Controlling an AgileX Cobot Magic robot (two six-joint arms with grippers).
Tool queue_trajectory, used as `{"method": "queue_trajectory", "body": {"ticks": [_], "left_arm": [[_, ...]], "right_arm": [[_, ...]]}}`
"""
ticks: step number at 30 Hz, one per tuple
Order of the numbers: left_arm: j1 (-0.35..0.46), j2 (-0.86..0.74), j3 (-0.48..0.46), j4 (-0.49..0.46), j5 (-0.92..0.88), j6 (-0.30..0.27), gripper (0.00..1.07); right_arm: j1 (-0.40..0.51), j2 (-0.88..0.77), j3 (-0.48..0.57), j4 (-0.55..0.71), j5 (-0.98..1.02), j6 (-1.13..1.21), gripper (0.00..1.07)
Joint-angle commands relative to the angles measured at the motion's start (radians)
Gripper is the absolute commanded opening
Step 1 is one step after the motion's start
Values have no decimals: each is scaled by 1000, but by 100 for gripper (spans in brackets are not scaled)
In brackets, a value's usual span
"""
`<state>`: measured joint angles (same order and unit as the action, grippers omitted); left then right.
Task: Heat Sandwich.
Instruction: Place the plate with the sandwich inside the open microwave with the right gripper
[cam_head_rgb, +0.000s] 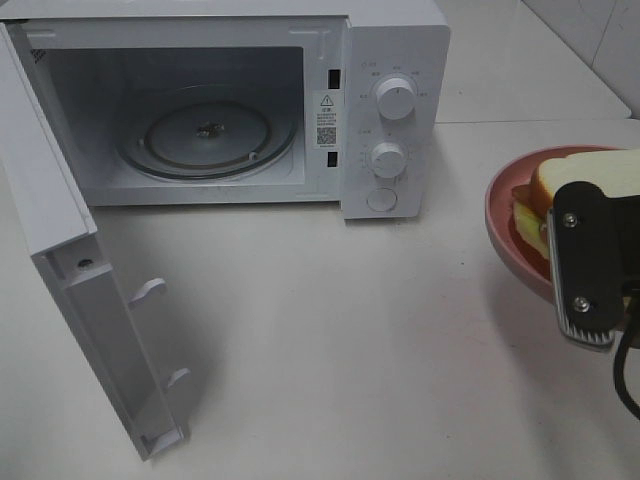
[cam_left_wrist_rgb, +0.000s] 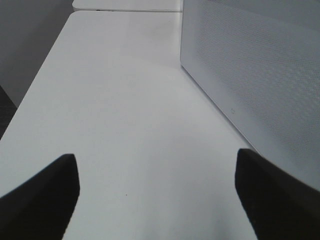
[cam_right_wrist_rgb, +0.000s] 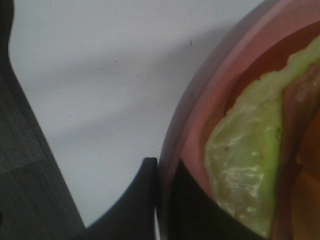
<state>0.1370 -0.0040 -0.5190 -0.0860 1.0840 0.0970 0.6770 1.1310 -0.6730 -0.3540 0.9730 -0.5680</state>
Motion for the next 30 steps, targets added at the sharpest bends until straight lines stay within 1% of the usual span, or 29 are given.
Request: {"method": "queue_trajectory", "body": {"ticks": [1, 6, 8, 9, 16, 18, 24, 30], "left_arm": [[-5, -18, 3, 2, -16, -8, 81], [-5, -18, 3, 2, -16, -8, 81], [-5, -18, 3, 2, -16, -8, 81], [-5, -18, 3, 2, -16, -8, 81], [-5, -18, 3, 2, -16, -8, 81], [-5, -18, 3, 2, -16, -8, 81], [-5, -18, 3, 2, -16, -8, 81], [-5, -18, 3, 2, -16, -8, 81]], "right_arm": [[4, -7, 0, -32, -10, -99, 0], [19, -7, 0, -36, -16, -173, 0], [49, -7, 0, -36, -18, -206, 0], [78, -7, 0, -34, -19, -241, 0], [133, -7, 0, -28, -68, -293, 0], [153, -6, 0, -8, -92, -348, 0], [152, 36, 0, 17, -125, -481, 0], [152, 76, 0, 17, -195, -523, 0]]}}
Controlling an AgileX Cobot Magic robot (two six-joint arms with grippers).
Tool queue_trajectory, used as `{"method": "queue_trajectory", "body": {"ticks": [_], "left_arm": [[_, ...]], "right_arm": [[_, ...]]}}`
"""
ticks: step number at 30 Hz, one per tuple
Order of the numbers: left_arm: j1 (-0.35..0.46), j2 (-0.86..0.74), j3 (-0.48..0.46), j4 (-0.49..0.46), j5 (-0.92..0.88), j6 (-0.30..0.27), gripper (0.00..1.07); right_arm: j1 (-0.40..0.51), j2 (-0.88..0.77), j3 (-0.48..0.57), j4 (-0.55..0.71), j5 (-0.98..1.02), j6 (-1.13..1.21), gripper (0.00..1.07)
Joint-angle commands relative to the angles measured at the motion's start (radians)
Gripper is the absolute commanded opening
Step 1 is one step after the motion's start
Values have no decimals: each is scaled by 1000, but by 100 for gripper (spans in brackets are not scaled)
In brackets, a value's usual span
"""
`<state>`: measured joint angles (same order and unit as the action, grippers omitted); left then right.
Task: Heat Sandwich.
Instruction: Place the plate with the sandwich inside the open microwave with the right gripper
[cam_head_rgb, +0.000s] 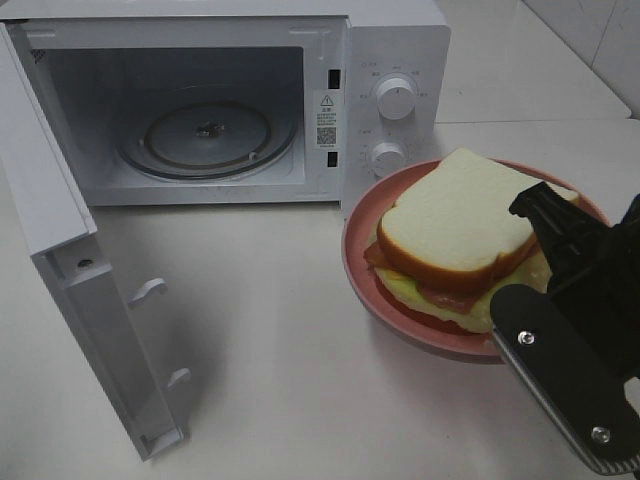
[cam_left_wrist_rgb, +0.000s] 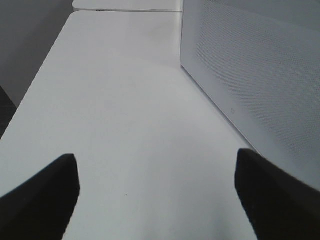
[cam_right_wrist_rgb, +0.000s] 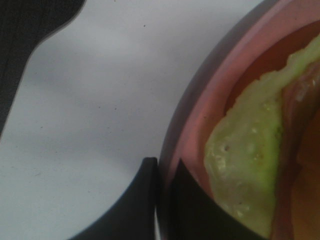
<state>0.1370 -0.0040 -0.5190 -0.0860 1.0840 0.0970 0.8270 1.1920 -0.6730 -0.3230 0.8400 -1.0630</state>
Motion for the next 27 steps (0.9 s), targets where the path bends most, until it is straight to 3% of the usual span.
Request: {"method": "queue_trajectory", "body": {"ticks": [1, 10, 27], "left_arm": [[-5, -18, 3, 2, -16, -8, 81], [-5, -18, 3, 2, -16, -8, 81], [-5, -18, 3, 2, -16, -8, 81]], "right_arm": [[2, 24, 0, -12, -78, -28, 0], [2, 121, -2, 3, -208, -76, 0], [2, 313, -166, 23, -229, -159, 0]]}}
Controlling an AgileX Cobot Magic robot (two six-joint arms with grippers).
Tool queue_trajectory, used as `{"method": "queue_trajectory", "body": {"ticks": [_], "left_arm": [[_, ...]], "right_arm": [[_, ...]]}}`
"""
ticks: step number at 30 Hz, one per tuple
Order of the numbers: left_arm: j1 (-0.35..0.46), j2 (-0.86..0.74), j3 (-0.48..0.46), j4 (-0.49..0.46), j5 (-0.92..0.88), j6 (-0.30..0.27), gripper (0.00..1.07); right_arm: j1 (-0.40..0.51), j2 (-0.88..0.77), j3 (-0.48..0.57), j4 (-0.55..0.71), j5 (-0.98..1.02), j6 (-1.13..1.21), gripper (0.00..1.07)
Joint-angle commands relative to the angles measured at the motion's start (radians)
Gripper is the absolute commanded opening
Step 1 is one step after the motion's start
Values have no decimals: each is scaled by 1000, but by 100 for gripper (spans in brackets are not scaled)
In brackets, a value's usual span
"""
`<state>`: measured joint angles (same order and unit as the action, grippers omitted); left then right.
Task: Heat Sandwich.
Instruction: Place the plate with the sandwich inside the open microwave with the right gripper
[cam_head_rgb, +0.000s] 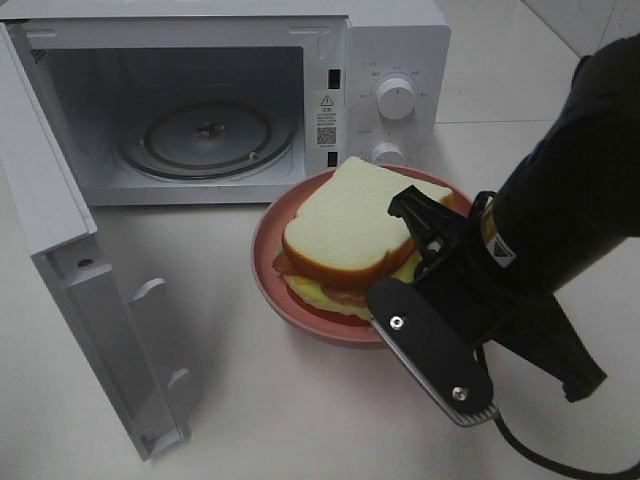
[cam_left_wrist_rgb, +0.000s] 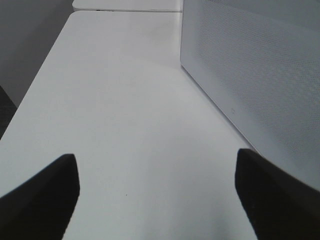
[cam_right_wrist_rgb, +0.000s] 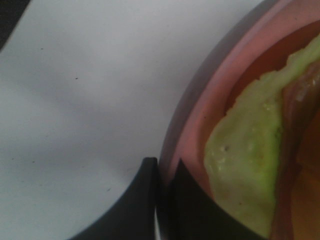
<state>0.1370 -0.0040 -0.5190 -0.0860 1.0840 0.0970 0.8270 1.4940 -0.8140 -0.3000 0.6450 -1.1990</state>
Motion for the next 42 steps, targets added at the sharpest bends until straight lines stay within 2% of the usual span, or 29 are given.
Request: {"method": "queue_trajectory", "body": {"ticks": [1, 9, 16, 22, 28, 42], "left_arm": [[-5, -18, 3, 2, -16, -8, 81], [-5, -18, 3, 2, -16, -8, 81], [-5, -18, 3, 2, -16, -8, 81], [-5, -18, 3, 2, -16, -8, 81], [-5, -18, 3, 2, -16, -8, 81], [-5, -18, 3, 2, -16, -8, 81]], "right_arm": [[2, 36, -53, 20, -35, -39, 0], [2, 126, -146, 42, -42, -80, 0], [-1, 226, -273, 111, -11, -168, 0], [-1, 295, -368, 122, 4, -176, 0], [-43, 354, -459, 173, 37, -181, 0], [-48, 480, -664, 174, 58, -184, 0]]}}
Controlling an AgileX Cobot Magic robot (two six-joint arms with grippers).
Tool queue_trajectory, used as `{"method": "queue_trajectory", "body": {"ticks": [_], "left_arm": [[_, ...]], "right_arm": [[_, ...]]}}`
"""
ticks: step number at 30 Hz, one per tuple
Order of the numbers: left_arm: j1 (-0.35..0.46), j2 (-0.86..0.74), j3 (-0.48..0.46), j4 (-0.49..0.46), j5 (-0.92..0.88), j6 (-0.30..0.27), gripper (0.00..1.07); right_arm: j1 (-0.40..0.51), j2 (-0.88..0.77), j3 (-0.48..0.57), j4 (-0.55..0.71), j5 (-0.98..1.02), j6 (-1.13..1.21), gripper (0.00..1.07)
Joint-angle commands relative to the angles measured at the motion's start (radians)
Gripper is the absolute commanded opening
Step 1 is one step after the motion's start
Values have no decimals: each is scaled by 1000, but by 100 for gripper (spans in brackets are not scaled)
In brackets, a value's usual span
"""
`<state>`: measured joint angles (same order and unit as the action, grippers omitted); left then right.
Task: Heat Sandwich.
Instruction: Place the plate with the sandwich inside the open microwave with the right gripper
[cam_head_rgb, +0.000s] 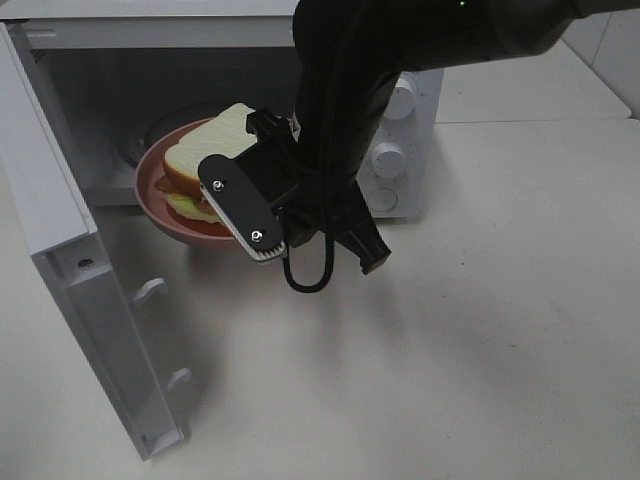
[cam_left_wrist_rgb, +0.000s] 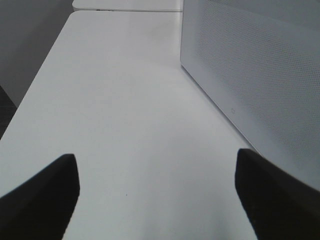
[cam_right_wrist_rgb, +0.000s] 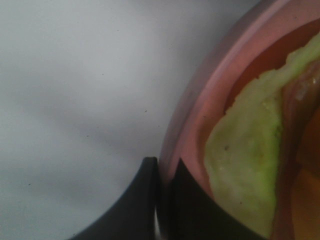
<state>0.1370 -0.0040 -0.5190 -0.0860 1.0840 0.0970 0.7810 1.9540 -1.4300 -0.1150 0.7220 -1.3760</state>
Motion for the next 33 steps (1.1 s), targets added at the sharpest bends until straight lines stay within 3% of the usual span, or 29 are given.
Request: {"method": "queue_trajectory", "body": {"ticks": [1, 33], "left_arm": [[-5, -18, 3, 2, -16, -8, 81], [-5, -18, 3, 2, -16, -8, 81]], "right_arm": [[-2, 43, -85, -11, -19, -7, 0], [-95, 366, -579, 43, 12, -81, 0]]}}
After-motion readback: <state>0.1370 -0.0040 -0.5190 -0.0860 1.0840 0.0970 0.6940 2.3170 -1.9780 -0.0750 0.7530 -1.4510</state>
